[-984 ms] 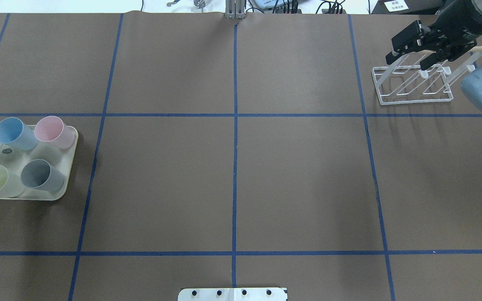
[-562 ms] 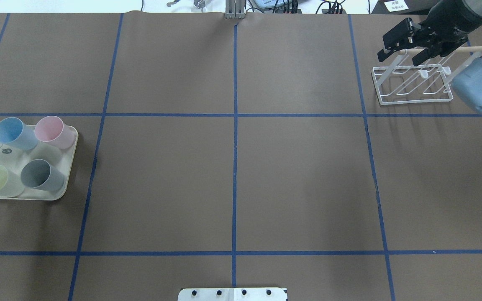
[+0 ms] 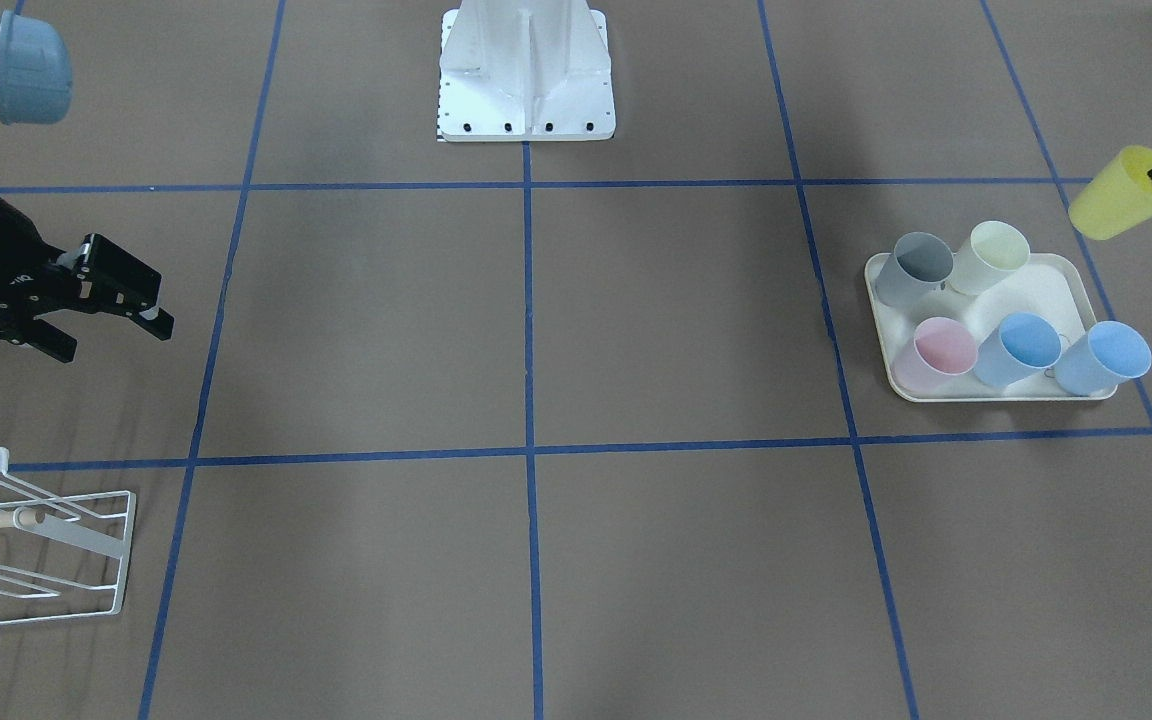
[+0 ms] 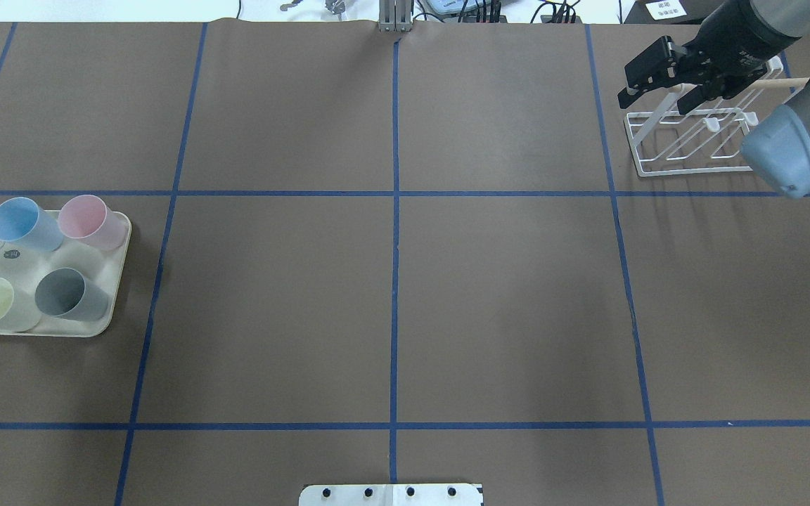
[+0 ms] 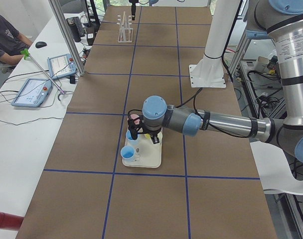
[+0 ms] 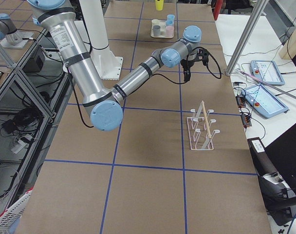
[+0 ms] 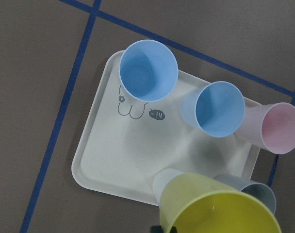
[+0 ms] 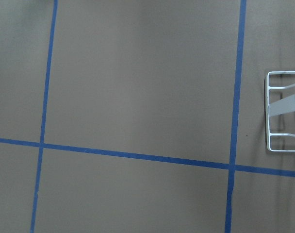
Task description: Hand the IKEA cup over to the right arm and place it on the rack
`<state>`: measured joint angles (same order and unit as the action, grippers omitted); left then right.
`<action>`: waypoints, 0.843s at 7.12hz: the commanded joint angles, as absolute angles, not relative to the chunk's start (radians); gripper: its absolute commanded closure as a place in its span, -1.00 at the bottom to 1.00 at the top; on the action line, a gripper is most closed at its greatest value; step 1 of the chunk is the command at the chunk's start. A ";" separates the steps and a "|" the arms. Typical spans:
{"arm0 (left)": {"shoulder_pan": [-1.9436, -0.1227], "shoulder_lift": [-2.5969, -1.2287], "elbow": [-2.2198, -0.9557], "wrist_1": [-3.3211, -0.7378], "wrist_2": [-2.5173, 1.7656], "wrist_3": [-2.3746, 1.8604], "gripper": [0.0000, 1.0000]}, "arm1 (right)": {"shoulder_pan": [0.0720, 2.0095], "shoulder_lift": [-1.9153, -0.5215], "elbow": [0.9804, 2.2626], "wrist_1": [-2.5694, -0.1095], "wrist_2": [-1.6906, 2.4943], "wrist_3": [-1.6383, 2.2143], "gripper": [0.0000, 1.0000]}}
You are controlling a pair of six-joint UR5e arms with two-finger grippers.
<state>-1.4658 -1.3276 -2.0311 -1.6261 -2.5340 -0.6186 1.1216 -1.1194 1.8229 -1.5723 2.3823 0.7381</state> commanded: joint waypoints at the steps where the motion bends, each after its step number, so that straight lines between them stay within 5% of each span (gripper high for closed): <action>1: -1.485 -1.531 -2.115 -1.325 -2.433 -0.635 1.00 | 1.066 -1.069 1.815 -1.572 2.309 0.823 -1.00; 4: -1.451 -1.738 -2.108 -1.250 -2.379 -0.916 1.00 | 0.967 -1.011 1.737 -1.378 2.186 1.014 -1.00; 6: -1.367 -1.738 -2.067 -1.520 -2.378 -1.196 1.00 | 0.893 -1.011 1.620 -1.017 2.090 1.307 -1.00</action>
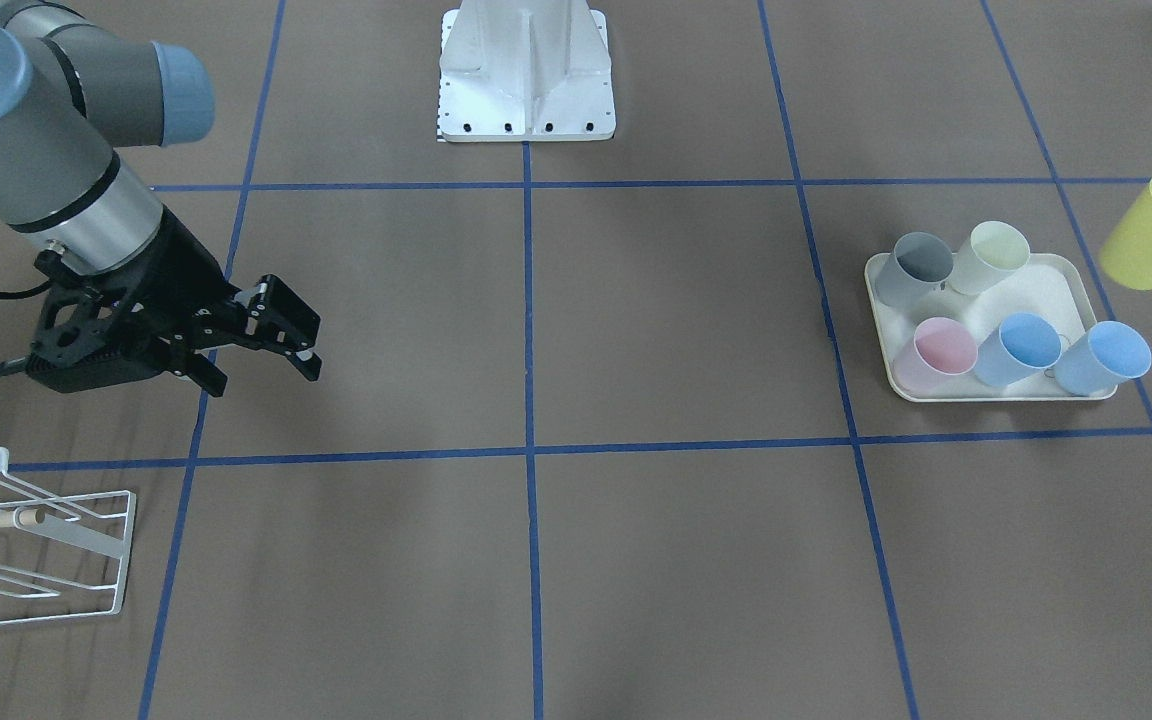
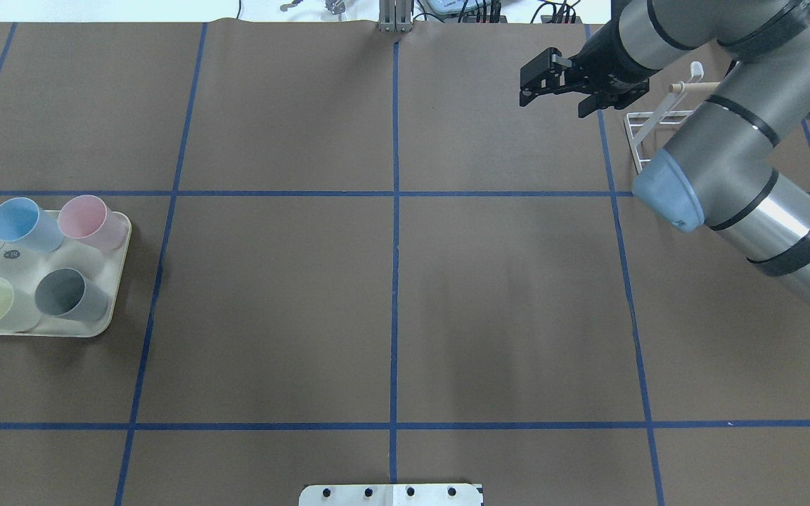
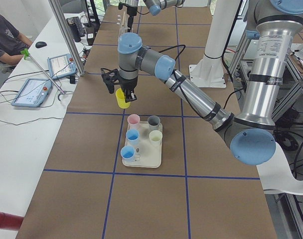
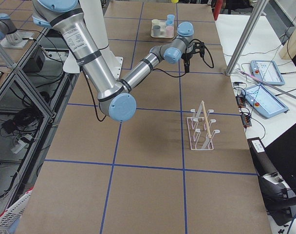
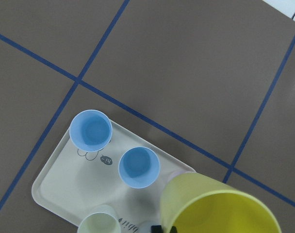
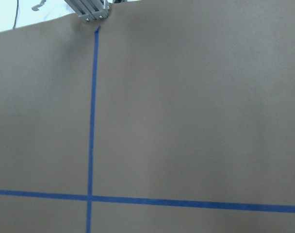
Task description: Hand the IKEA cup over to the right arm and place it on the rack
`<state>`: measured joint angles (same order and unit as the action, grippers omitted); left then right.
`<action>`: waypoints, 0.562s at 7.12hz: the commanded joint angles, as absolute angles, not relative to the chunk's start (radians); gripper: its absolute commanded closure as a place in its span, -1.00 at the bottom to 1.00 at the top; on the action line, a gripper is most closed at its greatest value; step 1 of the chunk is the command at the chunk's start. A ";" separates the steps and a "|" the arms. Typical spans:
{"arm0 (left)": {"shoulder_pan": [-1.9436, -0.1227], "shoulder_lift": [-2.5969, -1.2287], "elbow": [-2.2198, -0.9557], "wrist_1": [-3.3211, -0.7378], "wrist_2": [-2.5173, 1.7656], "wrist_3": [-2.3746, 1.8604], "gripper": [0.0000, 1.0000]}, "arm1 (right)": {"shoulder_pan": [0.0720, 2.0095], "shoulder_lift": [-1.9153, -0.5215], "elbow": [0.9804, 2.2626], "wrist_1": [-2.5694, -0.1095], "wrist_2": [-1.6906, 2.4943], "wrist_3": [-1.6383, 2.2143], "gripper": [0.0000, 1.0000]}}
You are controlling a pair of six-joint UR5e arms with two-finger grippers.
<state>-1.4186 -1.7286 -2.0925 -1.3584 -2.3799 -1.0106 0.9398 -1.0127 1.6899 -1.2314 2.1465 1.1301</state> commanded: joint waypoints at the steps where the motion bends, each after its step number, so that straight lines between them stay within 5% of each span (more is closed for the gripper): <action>1: -1.332 -1.736 -2.043 -1.667 -2.378 -1.357 1.00 | 0.878 -1.011 1.597 -0.905 2.065 1.407 -1.00; 4: -1.098 -1.743 -2.030 -2.115 -2.164 -1.940 1.00 | 0.841 -1.006 1.597 -0.716 1.966 1.667 -1.00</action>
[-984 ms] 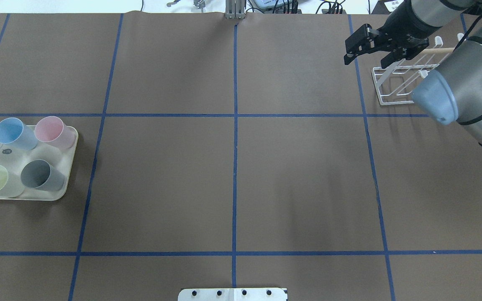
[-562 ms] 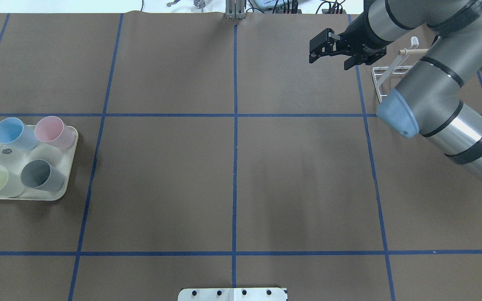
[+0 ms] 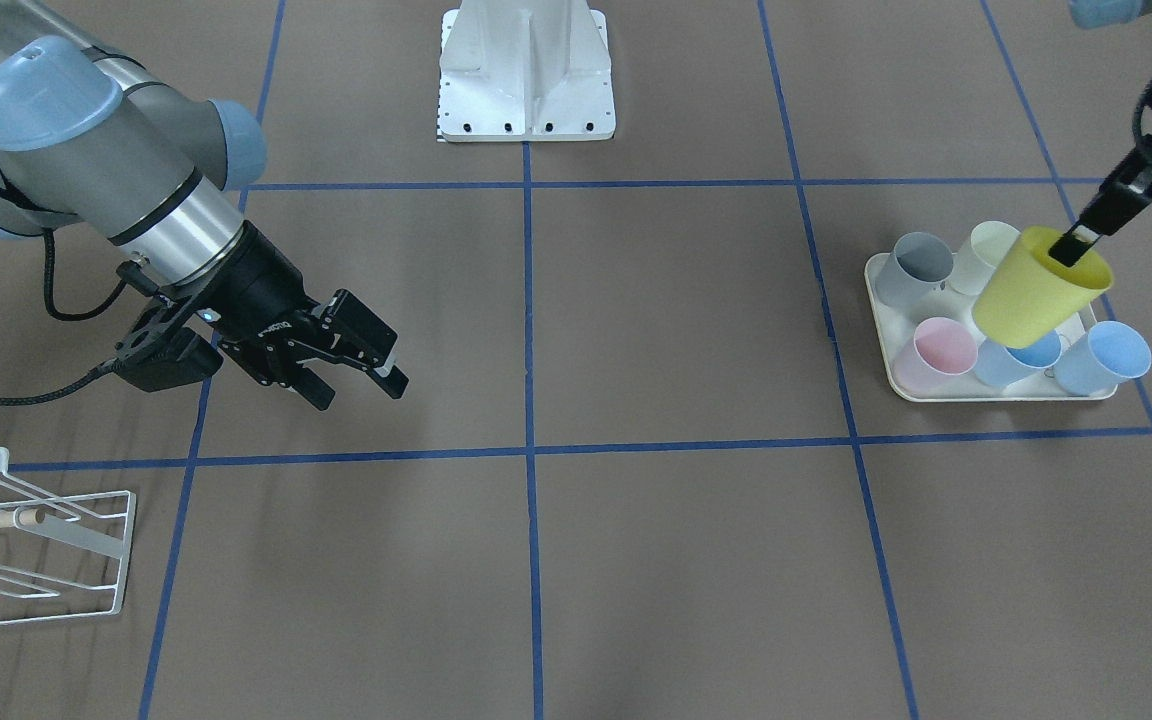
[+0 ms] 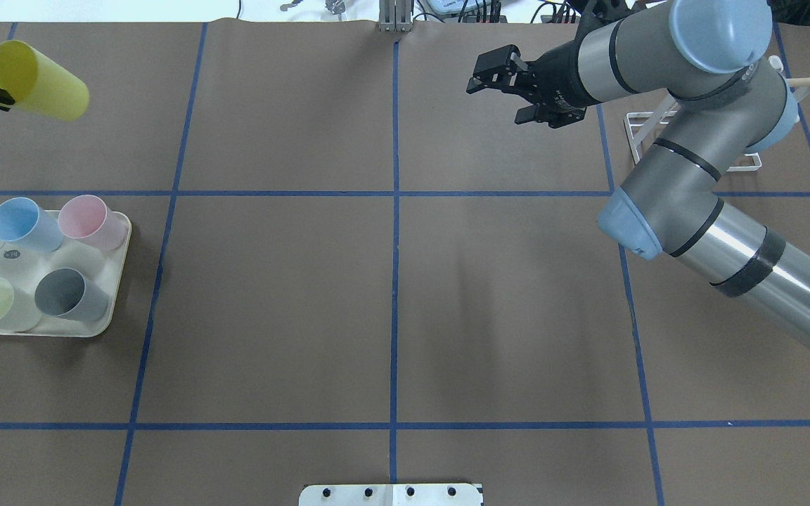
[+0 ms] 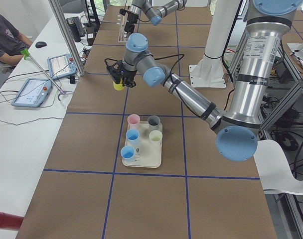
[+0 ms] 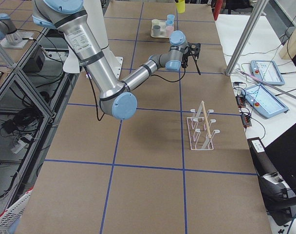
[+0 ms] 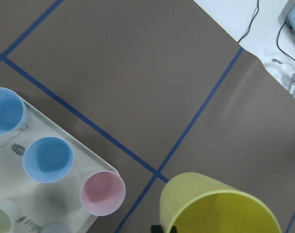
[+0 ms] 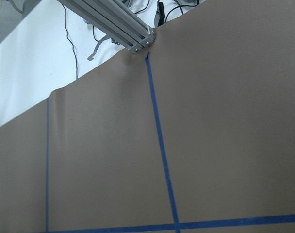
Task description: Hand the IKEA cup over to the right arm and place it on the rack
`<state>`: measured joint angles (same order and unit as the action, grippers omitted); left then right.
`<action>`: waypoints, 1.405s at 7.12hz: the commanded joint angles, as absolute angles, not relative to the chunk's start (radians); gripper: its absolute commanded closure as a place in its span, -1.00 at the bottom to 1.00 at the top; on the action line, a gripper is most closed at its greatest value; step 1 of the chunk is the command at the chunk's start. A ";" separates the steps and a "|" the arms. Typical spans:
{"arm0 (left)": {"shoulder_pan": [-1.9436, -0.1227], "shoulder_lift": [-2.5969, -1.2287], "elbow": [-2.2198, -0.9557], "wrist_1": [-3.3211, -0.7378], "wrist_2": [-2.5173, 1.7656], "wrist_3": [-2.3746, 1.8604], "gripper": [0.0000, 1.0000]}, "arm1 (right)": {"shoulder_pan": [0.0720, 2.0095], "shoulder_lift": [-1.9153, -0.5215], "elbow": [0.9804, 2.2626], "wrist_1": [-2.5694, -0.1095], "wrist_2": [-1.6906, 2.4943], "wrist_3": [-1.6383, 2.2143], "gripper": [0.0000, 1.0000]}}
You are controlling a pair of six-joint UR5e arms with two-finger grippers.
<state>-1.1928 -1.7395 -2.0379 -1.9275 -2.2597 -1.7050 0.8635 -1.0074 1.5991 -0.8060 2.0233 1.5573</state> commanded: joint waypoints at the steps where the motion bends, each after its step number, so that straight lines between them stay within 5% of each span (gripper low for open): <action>1: -1.051 -1.764 -2.020 -2.223 -2.111 -2.082 1.00 | 0.821 -1.006 1.597 -0.642 1.910 1.746 -1.00; 6: -0.755 -1.845 -1.979 -2.660 -1.636 -2.515 1.00 | 0.793 -1.005 1.609 -0.353 1.907 1.991 -1.00; 10: -0.668 -1.912 -1.775 -2.961 -1.470 -2.566 1.00 | 0.781 -0.951 1.614 -0.324 1.904 2.117 -1.00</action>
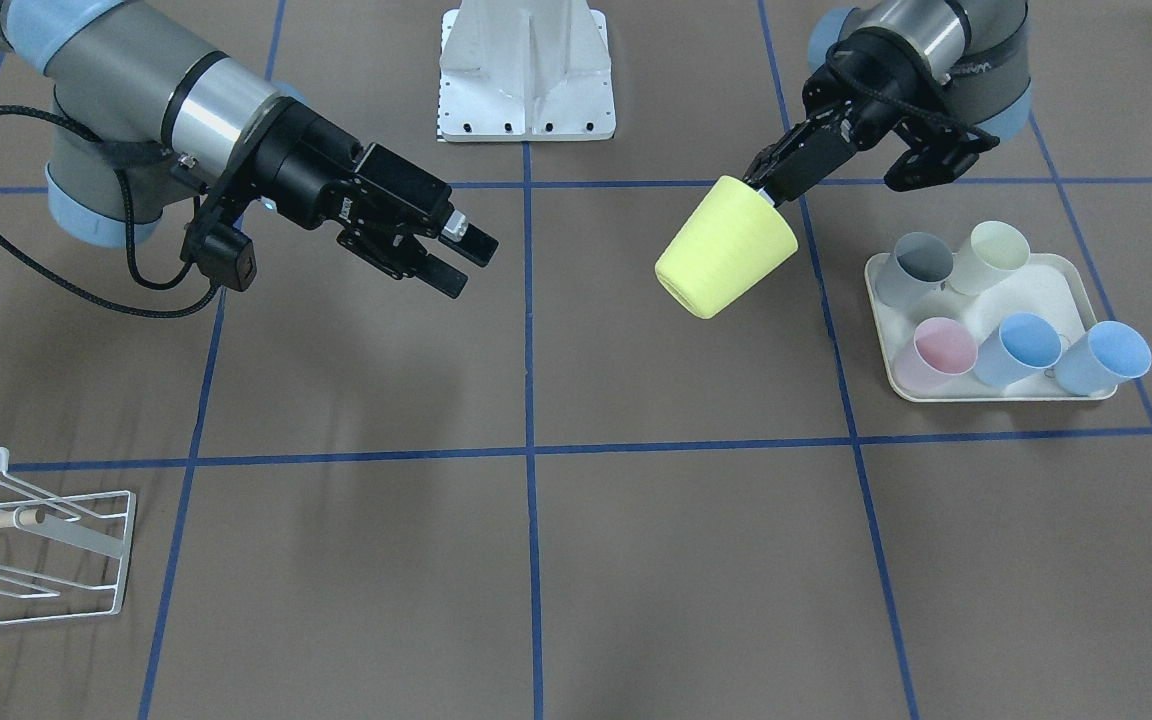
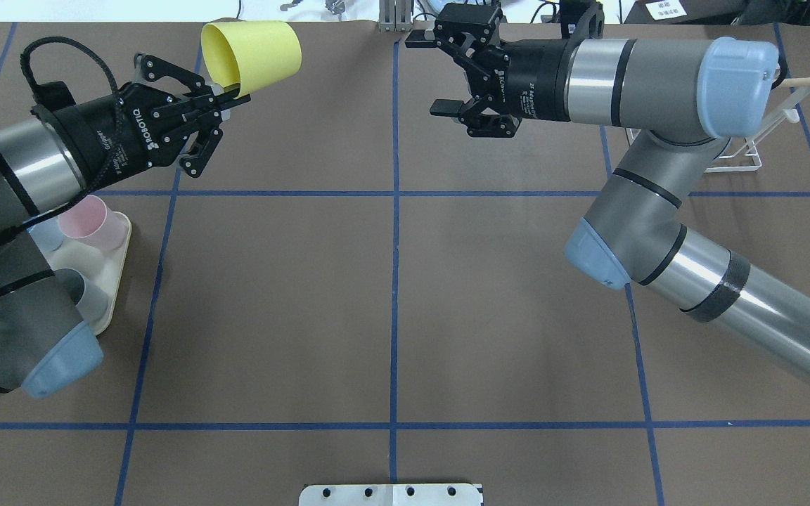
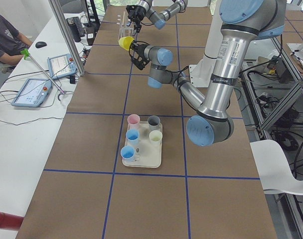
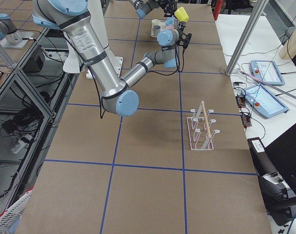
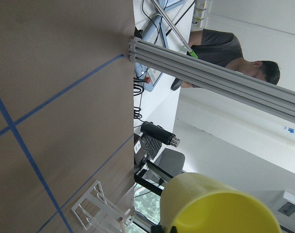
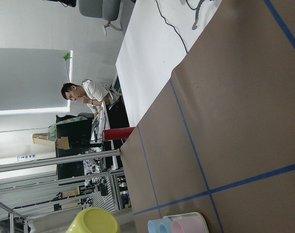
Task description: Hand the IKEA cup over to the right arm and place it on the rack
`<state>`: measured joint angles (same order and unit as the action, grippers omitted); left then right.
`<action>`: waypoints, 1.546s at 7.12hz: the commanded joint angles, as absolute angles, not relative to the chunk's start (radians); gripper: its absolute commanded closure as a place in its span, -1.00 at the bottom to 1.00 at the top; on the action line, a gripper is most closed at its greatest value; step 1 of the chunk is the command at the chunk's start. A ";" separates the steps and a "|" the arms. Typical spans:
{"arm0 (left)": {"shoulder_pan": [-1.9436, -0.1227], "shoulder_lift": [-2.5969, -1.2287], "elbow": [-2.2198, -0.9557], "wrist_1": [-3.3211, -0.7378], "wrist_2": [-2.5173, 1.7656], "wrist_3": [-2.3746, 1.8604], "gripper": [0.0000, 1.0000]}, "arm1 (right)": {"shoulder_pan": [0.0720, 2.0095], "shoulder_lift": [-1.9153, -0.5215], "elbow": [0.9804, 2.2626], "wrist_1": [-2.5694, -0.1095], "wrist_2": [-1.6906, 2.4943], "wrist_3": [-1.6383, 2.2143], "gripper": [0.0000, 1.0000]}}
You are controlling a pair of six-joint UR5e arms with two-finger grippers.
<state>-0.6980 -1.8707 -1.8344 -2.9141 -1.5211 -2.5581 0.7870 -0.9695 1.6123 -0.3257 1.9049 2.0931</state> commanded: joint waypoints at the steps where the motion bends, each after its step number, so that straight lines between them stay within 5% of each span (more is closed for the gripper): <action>1: -0.617 -1.946 -1.755 -2.961 -1.412 -2.563 1.00 | 0.775 -0.940 1.614 -0.324 1.904 2.137 -1.00; 11: -0.480 -2.051 -1.736 -2.959 -1.269 -2.559 1.00 | 0.755 -0.936 1.595 -0.324 1.902 2.135 -1.00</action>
<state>-0.4847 -2.0360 -1.7385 -2.9607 -1.2786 -2.5590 0.7564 -0.9357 1.5969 -0.3237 1.9022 2.1353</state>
